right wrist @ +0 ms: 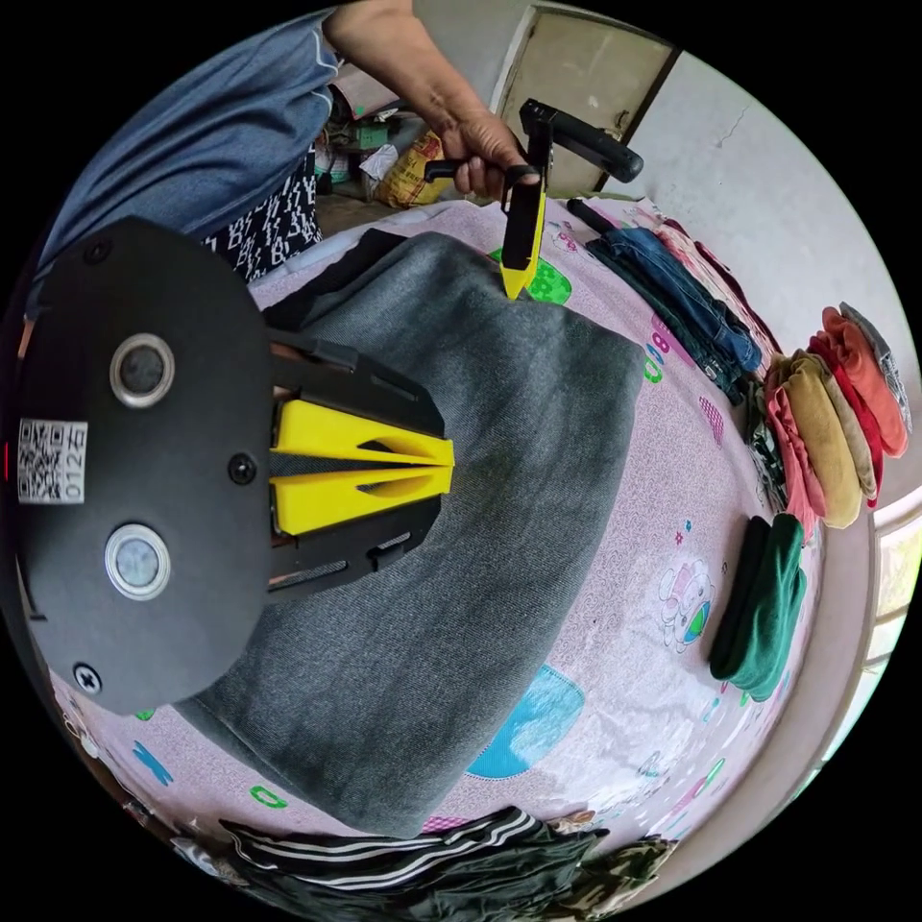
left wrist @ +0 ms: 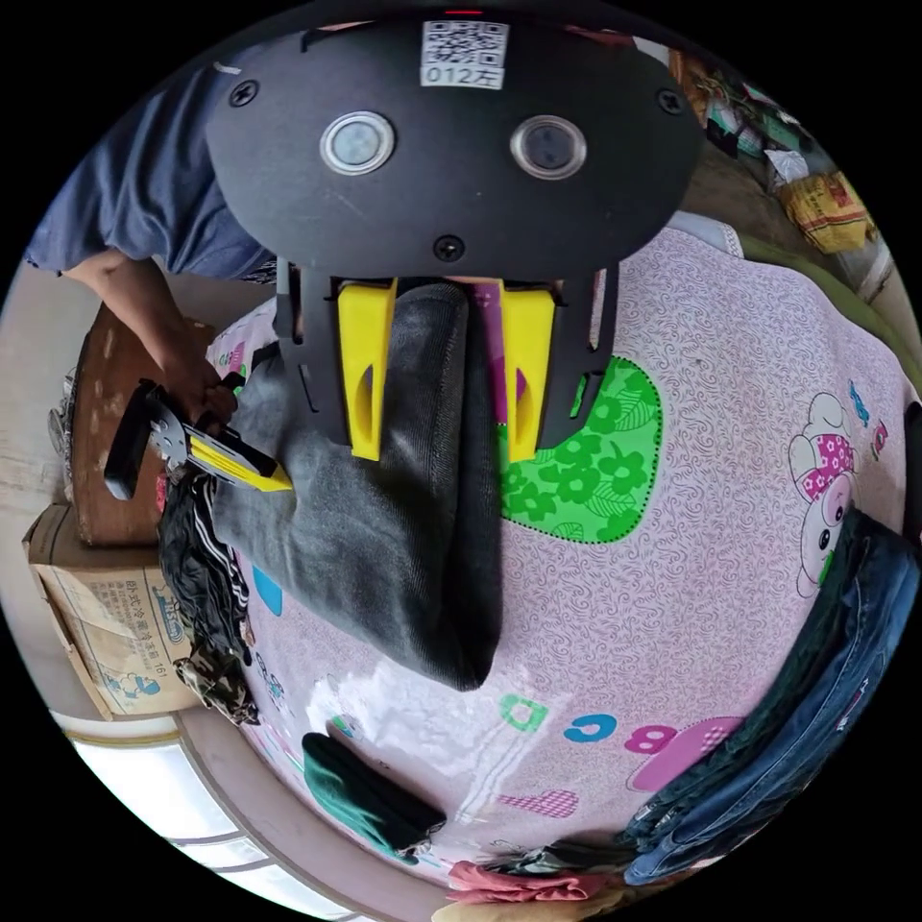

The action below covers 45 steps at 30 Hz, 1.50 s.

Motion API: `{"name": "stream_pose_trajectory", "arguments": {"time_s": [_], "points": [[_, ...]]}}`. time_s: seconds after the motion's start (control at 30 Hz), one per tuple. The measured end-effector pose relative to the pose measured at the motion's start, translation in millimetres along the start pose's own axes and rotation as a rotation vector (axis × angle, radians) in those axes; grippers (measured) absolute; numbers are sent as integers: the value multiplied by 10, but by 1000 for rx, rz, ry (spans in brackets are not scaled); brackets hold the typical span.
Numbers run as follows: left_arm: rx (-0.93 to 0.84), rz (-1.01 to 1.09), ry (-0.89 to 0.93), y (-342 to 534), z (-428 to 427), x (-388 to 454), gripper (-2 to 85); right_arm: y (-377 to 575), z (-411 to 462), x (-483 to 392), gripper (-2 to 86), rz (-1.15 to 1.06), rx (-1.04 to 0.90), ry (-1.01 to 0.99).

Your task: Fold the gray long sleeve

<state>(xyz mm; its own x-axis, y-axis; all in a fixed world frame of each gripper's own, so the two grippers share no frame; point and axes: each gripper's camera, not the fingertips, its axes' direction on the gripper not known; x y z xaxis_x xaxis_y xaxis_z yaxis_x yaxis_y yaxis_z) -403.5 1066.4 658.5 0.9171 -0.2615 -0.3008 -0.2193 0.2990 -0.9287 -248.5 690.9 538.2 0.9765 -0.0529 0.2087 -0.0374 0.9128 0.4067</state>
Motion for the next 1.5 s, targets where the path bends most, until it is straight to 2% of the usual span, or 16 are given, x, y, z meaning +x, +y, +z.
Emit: {"name": "stream_pose_trajectory", "arguments": {"time_s": [0.07,0.33,0.5,0.57,0.63,0.67,0.87,0.97,1.1,1.2,1.33,1.4,1.5], "points": [[-57,33,24,-43,42,18,113,43,-35,2,-1,4,23,23],[-44,-18,94,-74,-71,-111,71,13,-225,144,-1,74,142,117],[-10,35,80,-38,-218,-68,61,-197,-245,274,-1,112,184,181],[1,44,102,-13,-264,-71,59,-269,-170,311,-1,106,161,194],[13,52,137,16,-308,-86,56,-341,3,364,-1,101,72,226],[21,59,164,36,-335,-96,54,-376,164,420,-1,105,-31,230],[75,109,372,164,-461,-115,49,-233,-59,648,-1,143,31,141],[88,114,410,225,-508,-69,48,72,-400,680,-1,166,128,129],[96,177,468,291,-588,117,47,488,-535,690,-1,208,128,79],[86,236,488,305,-645,333,46,596,-296,699,-1,191,9,91],[64,324,482,302,-700,670,45,696,-448,842,-1,244,30,61],[46,367,473,306,-710,870,44,762,-743,892,-1,258,142,101],[44,395,457,331,-707,1062,44,697,-798,1019,-1,239,156,85]]}}
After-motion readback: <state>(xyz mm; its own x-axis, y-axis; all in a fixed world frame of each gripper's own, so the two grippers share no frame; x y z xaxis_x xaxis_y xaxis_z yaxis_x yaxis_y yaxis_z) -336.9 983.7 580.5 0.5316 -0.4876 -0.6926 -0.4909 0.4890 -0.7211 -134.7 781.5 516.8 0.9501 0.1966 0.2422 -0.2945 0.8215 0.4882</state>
